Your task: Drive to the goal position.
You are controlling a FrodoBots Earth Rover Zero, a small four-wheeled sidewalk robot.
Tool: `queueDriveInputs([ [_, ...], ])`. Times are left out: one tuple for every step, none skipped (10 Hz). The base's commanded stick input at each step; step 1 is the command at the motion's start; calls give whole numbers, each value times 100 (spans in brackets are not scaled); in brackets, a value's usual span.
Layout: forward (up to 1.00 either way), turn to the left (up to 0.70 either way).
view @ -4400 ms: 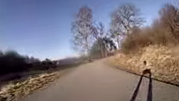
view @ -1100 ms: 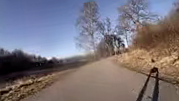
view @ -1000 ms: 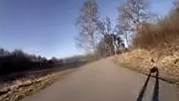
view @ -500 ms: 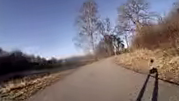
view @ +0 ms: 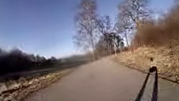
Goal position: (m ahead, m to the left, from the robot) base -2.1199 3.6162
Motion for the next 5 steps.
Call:
queueDriveInputs([
  [85,0],
  [85,0],
  [85,0],
  [85,0],
  [85,0],
])
